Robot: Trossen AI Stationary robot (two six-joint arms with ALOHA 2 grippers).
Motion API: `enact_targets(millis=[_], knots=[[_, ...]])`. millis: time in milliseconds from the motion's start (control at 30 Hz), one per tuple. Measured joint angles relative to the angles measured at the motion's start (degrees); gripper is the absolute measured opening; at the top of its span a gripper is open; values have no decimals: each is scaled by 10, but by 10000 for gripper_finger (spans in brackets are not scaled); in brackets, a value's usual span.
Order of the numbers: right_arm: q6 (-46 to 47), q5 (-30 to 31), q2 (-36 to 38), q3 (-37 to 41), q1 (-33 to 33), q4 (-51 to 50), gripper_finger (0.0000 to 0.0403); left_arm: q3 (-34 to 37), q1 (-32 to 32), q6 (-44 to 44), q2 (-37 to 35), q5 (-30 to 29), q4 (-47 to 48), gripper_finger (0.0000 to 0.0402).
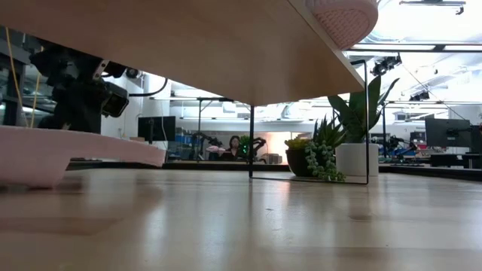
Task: Pick and place slides into the shelf
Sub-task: Put the pink slide on the shelf
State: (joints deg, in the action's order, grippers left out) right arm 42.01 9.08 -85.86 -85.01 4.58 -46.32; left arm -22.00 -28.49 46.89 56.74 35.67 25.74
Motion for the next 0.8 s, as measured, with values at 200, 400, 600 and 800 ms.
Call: enact_targets(millis=[200,400,600,800], knots=[[0,0,0,0,0,-2,119,0,0,-2,0,-4,0,22],[2,0,0,0,0,-2,119,0,0,-10,0,-14,1,23],[2,0,0,0,0,-2,119,0,0,-21,0,-37,-2,24],[6,11,0,0,0,-2,119,0,0,-33,0,-56,-4,55]])
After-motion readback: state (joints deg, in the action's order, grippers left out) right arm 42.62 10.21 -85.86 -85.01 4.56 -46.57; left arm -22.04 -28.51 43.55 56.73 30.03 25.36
